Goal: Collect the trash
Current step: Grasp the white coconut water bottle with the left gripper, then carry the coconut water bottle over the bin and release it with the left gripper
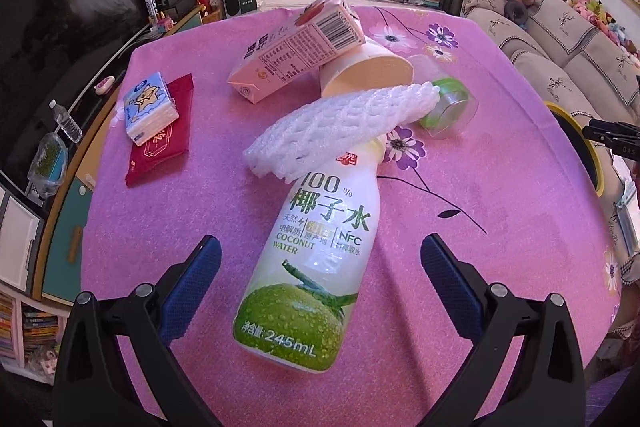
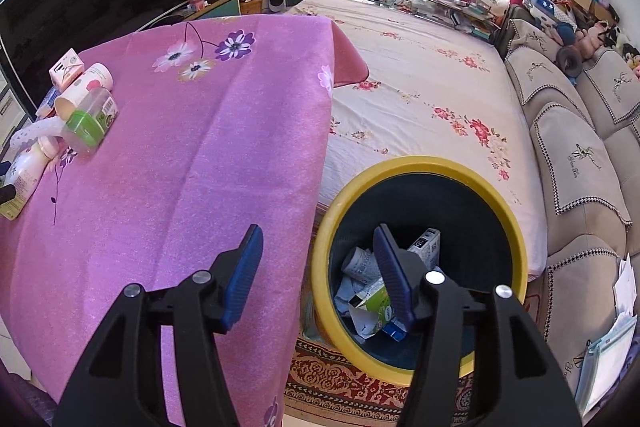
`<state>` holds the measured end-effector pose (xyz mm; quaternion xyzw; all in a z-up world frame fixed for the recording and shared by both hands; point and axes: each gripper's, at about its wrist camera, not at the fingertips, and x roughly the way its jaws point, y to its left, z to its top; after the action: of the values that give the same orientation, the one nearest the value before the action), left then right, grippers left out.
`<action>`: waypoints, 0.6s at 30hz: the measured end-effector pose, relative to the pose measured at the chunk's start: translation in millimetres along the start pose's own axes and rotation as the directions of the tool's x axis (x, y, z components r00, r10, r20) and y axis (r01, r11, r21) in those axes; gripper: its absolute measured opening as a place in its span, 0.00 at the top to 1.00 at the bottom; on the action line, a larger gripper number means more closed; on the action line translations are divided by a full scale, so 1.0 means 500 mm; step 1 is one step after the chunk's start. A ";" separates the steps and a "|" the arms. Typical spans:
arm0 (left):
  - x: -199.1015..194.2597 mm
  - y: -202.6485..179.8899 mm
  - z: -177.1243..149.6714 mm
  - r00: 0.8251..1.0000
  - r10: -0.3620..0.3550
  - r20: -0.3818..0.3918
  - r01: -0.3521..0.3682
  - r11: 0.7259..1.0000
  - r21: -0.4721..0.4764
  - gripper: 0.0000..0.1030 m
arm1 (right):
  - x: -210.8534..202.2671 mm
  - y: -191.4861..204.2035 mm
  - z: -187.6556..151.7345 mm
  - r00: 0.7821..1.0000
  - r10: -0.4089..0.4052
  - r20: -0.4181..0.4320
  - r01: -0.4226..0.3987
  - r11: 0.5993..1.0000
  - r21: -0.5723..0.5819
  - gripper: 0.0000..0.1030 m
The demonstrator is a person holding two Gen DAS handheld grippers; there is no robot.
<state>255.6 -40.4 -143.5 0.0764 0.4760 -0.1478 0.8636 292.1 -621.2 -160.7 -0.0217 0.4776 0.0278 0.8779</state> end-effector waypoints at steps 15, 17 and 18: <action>0.035 -0.006 0.000 0.998 0.018 -0.052 -0.016 0.998 0.053 0.44 | 0.010 0.012 0.003 1.000 0.019 -0.011 -0.019 1.000 -0.019 0.47; 0.032 -0.008 -0.007 0.999 0.002 -0.044 0.001 0.999 0.053 0.48 | 0.009 0.012 0.000 1.000 0.023 -0.010 -0.024 1.000 -0.020 0.47; 0.030 -0.010 -0.011 0.999 -0.003 -0.045 0.005 0.998 0.055 0.48 | 0.008 0.012 -0.002 1.000 0.026 -0.009 -0.026 0.999 -0.020 0.47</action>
<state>257.2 -46.3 -158.8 0.1026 0.4910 -0.1609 0.8500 293.1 -615.0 -164.4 -0.0245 0.4814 0.0439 0.8751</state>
